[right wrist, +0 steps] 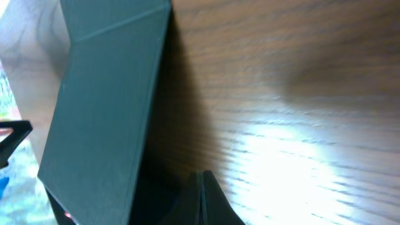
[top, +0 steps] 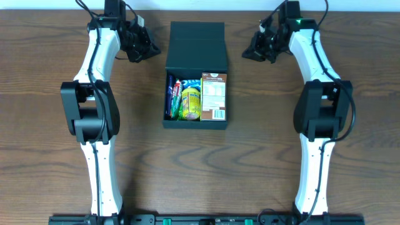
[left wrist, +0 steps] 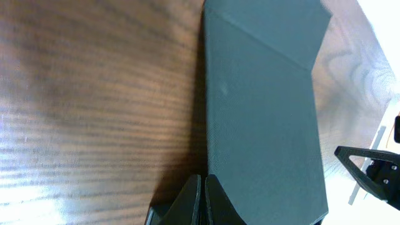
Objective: Pack container
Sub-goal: 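Move both grippers to the top edge of the upright lid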
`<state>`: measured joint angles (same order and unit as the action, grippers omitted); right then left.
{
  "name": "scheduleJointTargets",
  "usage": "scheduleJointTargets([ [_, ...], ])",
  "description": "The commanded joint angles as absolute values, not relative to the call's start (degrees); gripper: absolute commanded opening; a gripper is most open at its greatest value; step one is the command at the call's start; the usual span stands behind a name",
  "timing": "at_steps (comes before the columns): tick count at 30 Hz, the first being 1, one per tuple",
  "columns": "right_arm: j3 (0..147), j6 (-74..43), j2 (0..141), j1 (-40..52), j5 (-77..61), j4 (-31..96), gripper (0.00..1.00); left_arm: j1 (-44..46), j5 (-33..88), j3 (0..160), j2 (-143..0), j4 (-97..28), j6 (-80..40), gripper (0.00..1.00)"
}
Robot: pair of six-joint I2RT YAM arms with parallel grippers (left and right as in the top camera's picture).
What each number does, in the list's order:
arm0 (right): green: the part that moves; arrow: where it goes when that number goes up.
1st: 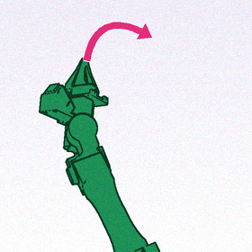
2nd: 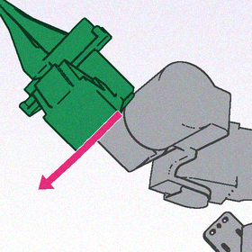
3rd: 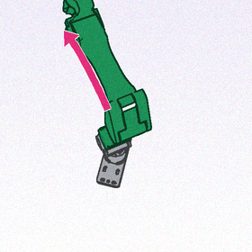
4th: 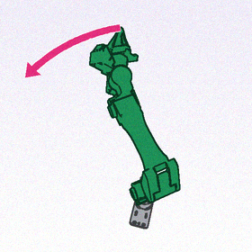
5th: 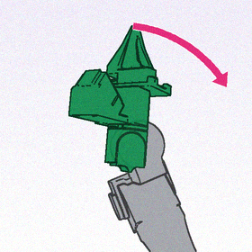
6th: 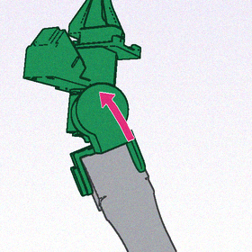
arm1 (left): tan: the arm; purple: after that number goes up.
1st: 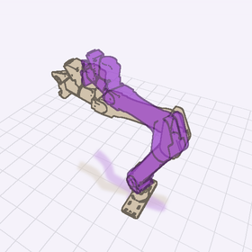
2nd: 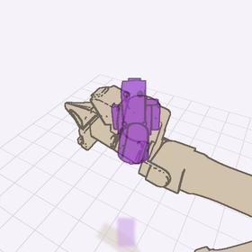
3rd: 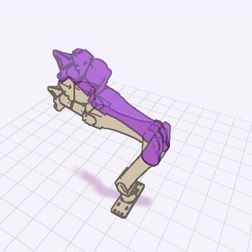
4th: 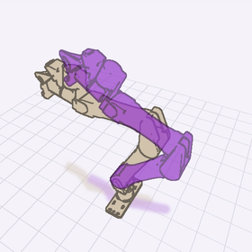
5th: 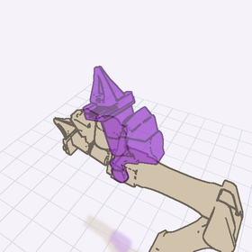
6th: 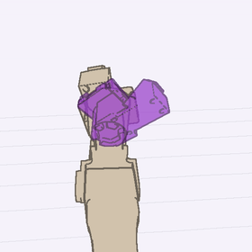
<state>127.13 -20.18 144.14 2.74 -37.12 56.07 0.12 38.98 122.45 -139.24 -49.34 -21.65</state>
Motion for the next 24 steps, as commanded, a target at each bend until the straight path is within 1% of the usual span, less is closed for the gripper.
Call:
scheduleJointTargets([
  [1,127.2,-17.9,143.7,3.9,-40.3,56.3,0.01,0.1,38.6,123.3,-138.9,-49.8,-20.6,0.06],
  [10,122.9,-17.5,143.8,5.0,-44.1,54.6,0.01,0.3,41.8,123.2,-142.7,-50.8,-21.0,0.06],
  [16,122.1,-17.5,144.0,5.0,-44.1,54.2,0.01,1.4,39.8,123.2,-143.2,-50.7,-21.0,0.06],
  [24,122.1,-19.5,147.3,6.9,-48.6,51.4,0.01,1.8,38.8,122.8,-143.2,-50.9,-21.5,0.06],
])
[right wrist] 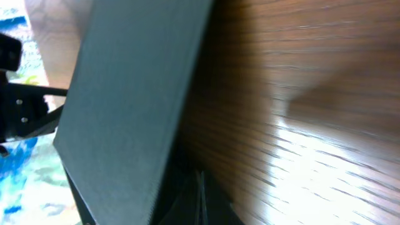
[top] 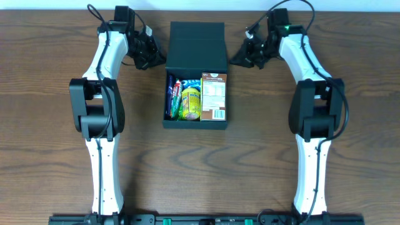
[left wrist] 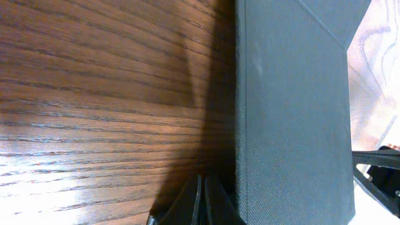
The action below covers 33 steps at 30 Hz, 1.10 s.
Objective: Pack container
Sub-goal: 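Move both grippers to the top edge of the upright lid, then hold the lid edge with both grippers and swing it forward shut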
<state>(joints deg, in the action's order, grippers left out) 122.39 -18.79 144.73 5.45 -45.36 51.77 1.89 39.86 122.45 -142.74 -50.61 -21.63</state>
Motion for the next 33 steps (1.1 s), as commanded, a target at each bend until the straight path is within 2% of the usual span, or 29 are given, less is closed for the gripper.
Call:
scheduleJointTargets([
  [1,122.1,-19.9,147.8,7.2,-49.0,51.2,0.01,1.8,38.6,122.8,-143.2,-51.0,-21.5,0.06],
  [10,122.1,-19.9,149.2,8.3,-53.8,46.2,0.01,1.9,38.6,121.9,-143.2,-50.9,-21.5,0.06],
  [20,122.1,-19.7,149.2,7.2,-70.3,31.7,0.01,1.1,38.6,121.9,-143.2,-50.5,-21.4,0.05],
  [33,122.2,-17.0,149.0,7.0,-81.5,28.8,0.01,0.3,47.9,122.0,-143.2,-40.0,-22.7,0.05],
])
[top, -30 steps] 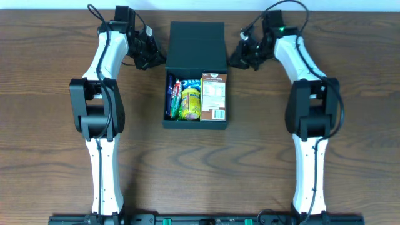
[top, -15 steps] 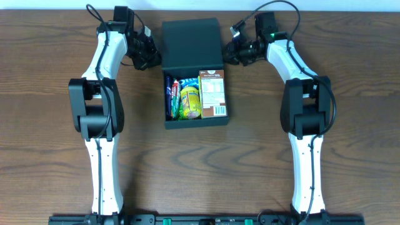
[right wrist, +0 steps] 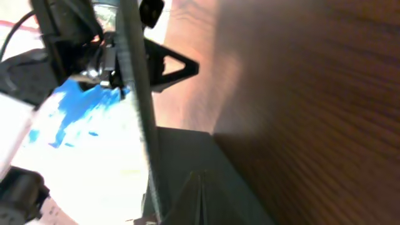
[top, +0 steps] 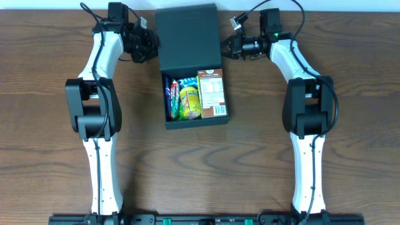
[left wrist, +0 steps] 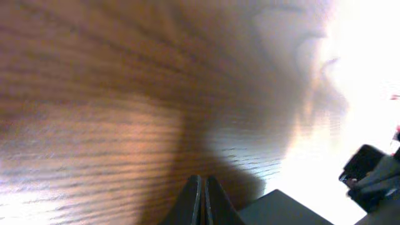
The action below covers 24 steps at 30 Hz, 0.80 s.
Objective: Pack container
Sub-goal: 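Hold the lid edge with both grippers and swing it forward shut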
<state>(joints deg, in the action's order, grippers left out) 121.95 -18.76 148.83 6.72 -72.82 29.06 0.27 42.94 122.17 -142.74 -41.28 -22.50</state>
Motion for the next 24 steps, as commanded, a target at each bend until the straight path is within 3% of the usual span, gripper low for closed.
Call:
scheduleJointTargets([
  [1,122.2,-17.0,148.9,6.9,-81.6,28.6,0.01,0.2,49.0,122.2,-143.2,-39.2,-22.7,0.06],
  [15,122.3,-16.6,142.7,5.9,-82.1,24.4,0.02,-0.1,59.0,130.8,-142.6,-39.7,-18.9,0.05],
  [24,122.3,-16.2,138.2,5.3,-82.5,24.7,0.01,-0.1,59.2,139.0,-141.6,-50.8,-8.6,0.06],
])
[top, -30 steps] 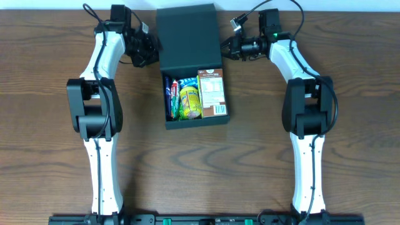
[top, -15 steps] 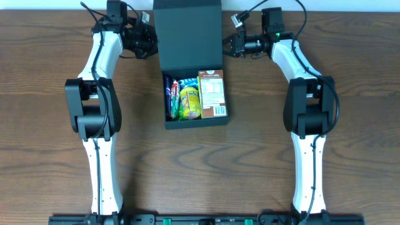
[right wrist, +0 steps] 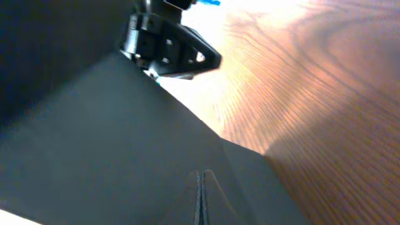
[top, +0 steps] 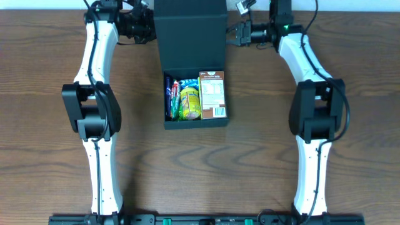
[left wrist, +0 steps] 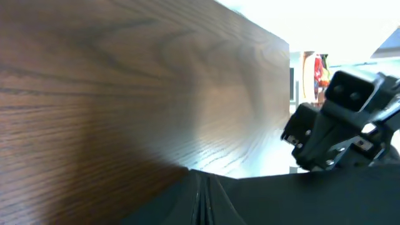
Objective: Pack container
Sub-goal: 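Hold the lid edge with both grippers and swing it forward shut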
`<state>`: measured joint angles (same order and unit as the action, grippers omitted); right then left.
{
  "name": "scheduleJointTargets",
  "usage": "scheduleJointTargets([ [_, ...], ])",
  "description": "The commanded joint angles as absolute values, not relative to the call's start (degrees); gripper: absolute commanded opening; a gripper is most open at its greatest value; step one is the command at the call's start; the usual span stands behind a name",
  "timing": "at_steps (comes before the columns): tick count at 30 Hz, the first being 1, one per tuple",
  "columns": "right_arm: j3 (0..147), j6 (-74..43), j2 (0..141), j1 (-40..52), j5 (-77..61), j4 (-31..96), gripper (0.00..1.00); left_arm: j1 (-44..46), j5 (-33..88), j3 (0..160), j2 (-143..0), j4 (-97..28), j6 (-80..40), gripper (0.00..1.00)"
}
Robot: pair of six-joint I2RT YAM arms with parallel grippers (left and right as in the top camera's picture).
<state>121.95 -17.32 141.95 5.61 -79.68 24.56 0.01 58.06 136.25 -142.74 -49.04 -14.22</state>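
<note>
The dark box stands mid-table, holding a brown carton, a yellow-green packet and blue and red packets. Its hinged lid is raised off the table behind it. My left gripper is shut, its tips against the lid's left side; in the left wrist view the shut fingertips rest on the dark lid. My right gripper is shut at the lid's right side, its tips lying on the lid.
Bare wooden table lies on both sides of the box and in front of it. The table's far edge runs just behind both grippers. Each wrist view shows the other gripper across the lid.
The lid has risen further and now sits square over the back of the box instead of skewed to the left. Both shut grippers have moved toward the far edge with it.
First the lid lay flat on the table behind the box, with both shut grippers a little way off its sides. Then the grippers were at its left and right edges. After that the lid was lifted and skewed, and now it stands higher between them.
</note>
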Motion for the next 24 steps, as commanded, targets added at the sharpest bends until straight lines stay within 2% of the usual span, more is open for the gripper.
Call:
scheduleJointTargets([
  [1,122.3,-16.2,138.0,5.4,-82.9,24.6,0.02,-0.1,59.2,139.5,-141.4,-51.9,-7.4,0.06],
  [12,122.3,-15.8,133.7,5.7,-85.1,29.6,0.01,0.0,56.0,140.6,-135.1,-63.9,4.9,0.06],
  [15,122.3,-11.6,133.1,5.7,-84.6,37.6,0.02,0.0,54.6,140.6,-133.4,-67.1,7.9,0.06],
  [21,122.3,1.8,131.2,5.7,-68.3,61.9,0.01,0.0,52.6,140.6,-131.7,-75.4,13.5,0.06],
  [24,122.3,8.3,129.9,5.7,-66.8,68.5,0.02,0.0,50.8,140.6,-131.5,-79.5,16.1,0.06],
])
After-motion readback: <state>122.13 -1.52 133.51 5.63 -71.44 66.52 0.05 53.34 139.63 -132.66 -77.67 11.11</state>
